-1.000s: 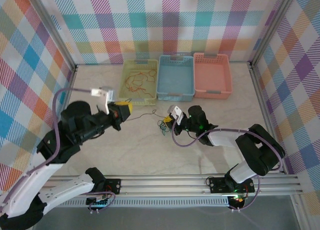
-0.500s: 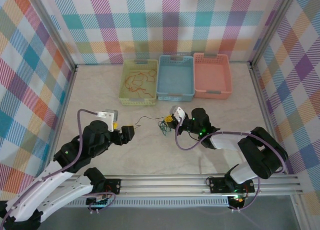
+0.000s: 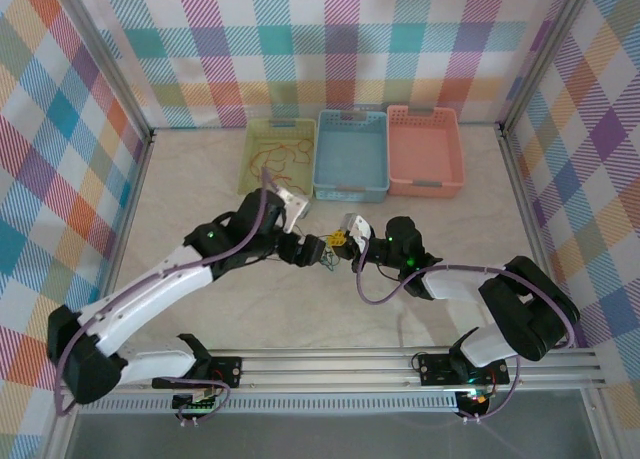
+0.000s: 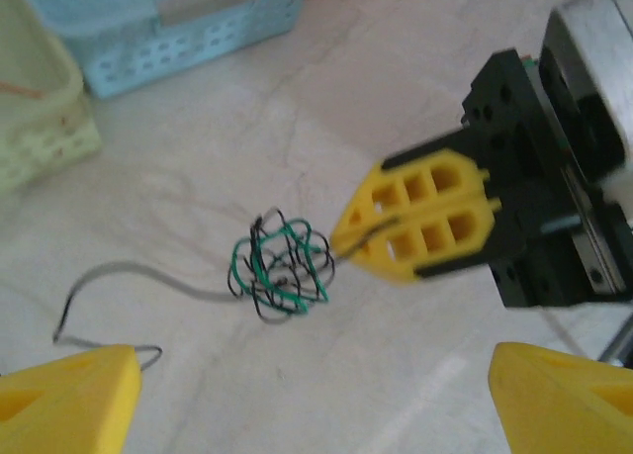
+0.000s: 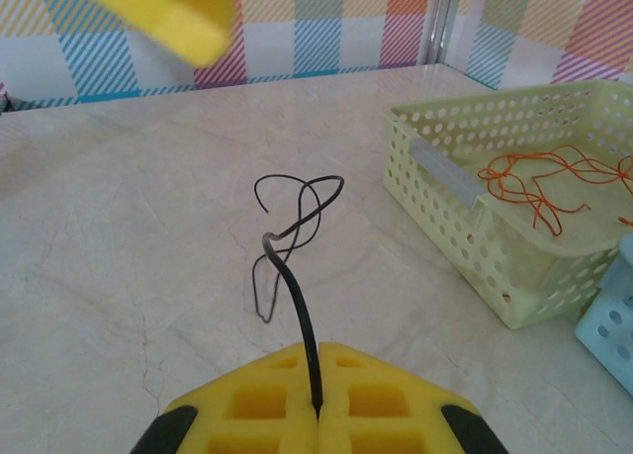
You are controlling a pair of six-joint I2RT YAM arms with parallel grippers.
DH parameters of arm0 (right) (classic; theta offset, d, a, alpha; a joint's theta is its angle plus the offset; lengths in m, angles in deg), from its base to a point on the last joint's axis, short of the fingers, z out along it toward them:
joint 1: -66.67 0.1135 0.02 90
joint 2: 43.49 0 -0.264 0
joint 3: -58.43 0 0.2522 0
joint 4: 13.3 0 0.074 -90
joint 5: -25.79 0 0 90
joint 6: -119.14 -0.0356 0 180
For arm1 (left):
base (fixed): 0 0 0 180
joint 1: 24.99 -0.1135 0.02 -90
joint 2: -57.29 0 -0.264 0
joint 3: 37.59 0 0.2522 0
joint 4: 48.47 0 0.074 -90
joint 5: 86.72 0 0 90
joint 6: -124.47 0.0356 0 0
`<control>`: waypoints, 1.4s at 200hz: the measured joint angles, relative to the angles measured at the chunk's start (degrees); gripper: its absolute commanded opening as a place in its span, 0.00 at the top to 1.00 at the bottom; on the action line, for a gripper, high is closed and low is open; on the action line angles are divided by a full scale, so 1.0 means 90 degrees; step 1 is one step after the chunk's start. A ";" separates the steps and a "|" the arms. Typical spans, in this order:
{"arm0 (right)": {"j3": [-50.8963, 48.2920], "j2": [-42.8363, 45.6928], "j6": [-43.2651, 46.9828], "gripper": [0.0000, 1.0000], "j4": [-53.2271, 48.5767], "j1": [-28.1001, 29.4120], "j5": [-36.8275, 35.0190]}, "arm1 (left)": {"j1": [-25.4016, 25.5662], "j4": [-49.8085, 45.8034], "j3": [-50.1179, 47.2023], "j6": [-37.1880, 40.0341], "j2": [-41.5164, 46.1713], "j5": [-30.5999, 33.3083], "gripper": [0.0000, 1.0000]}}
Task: Untangle the cables
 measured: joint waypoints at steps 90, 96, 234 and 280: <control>-0.0010 0.0002 0.0019 1.00 0.0034 0.0000 0.0194 | -0.0843 0.0134 0.0389 0.1409 -0.1030 -0.1528 0.12; -0.0010 0.0002 0.0019 1.00 0.0034 0.0000 0.0206 | -0.0923 0.0192 0.0389 0.1406 -0.1064 -0.1634 0.12; -0.0010 0.0002 0.0022 1.00 0.0010 0.0000 0.0226 | -0.1554 0.0845 0.0226 0.1399 -0.1892 -0.3844 0.20; -0.0010 0.0002 0.0022 1.00 0.0002 -0.0007 0.0226 | -0.1554 0.0911 -0.0221 0.1183 -0.1819 -0.4170 0.26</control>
